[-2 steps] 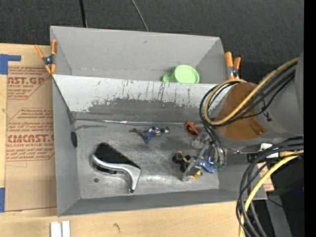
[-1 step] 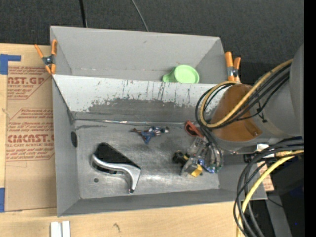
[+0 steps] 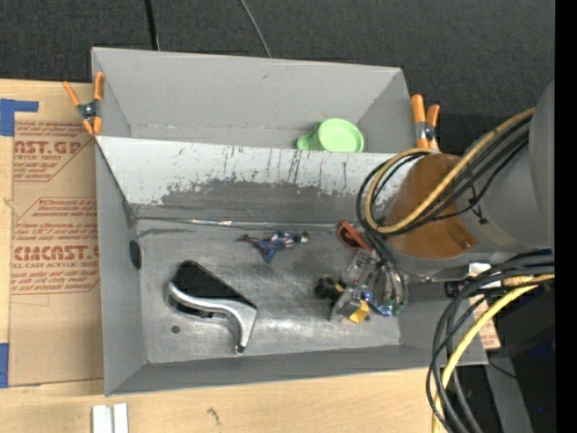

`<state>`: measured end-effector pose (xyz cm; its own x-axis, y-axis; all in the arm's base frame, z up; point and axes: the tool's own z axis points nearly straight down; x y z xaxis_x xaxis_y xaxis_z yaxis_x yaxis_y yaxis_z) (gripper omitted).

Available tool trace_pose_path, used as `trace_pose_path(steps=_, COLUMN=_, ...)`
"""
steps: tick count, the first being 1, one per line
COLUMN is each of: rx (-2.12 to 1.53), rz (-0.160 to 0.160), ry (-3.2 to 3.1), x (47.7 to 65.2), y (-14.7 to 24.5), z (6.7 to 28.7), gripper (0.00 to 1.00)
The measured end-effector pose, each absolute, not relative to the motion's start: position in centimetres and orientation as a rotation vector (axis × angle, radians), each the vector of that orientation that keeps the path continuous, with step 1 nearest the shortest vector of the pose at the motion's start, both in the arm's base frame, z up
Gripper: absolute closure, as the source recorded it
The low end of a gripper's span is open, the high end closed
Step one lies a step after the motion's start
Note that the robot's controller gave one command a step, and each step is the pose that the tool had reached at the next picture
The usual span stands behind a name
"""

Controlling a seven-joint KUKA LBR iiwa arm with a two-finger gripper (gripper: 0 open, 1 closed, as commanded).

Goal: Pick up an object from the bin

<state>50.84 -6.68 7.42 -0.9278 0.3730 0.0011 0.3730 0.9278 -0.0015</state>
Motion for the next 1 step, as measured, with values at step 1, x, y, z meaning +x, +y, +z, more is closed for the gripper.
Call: trace_pose_path(steps=1, rx=-0.596, rz=0.002, ry=-3.079, x=50.69, y=-6.65, z=7.73, gripper=1.00)
